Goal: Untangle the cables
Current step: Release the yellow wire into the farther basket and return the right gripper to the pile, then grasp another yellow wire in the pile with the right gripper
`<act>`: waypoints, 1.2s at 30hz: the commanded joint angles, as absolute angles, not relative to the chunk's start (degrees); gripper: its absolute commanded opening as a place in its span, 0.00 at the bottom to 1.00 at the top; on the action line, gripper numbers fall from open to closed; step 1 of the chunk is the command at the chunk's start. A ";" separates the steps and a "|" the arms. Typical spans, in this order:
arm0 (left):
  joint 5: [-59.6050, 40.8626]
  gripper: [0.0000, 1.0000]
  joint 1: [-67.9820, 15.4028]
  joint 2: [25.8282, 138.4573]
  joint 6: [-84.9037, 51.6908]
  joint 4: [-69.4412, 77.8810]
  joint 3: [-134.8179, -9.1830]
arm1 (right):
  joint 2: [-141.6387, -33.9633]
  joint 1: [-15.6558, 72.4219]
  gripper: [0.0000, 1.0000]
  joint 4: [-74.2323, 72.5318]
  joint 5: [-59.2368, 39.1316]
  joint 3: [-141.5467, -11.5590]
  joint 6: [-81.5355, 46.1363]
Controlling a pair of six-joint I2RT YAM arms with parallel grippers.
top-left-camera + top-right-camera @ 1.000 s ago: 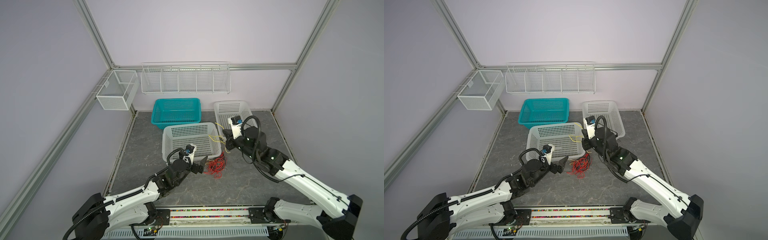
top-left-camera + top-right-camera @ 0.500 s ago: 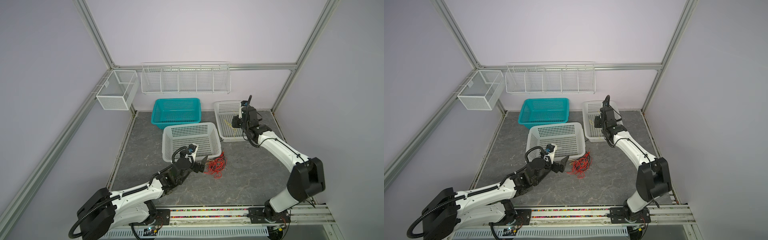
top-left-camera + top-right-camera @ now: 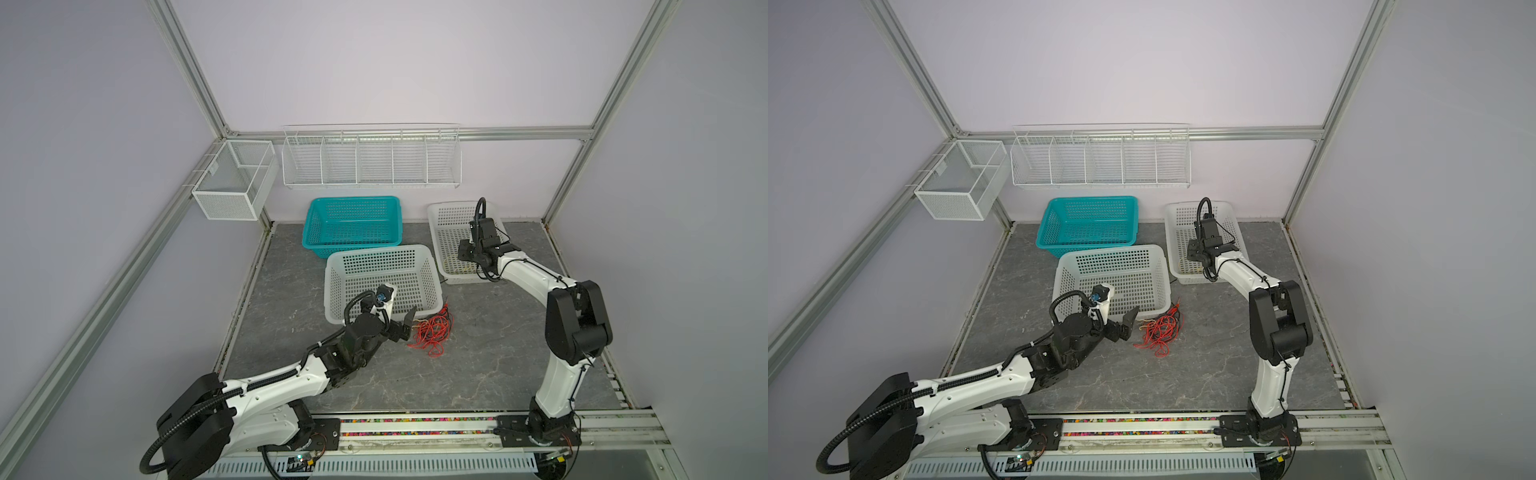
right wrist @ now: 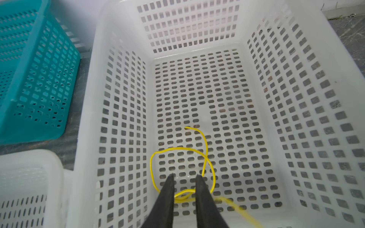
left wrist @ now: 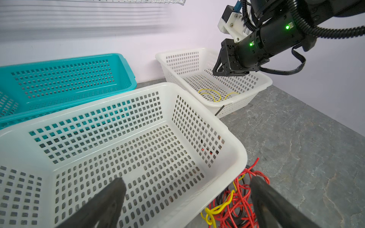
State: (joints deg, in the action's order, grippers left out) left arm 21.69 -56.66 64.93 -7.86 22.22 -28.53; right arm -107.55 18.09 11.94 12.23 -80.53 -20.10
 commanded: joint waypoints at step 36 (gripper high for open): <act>31.64 0.99 -55.96 53.69 -20.35 6.53 -26.62 | -70.31 48.53 0.68 7.65 0.71 -45.94 -3.52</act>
State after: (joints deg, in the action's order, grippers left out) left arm 28.73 -56.49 55.46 -17.28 9.61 -27.62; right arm -69.58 46.96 9.52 -0.89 -45.71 -5.37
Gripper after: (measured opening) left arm 0.994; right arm 0.672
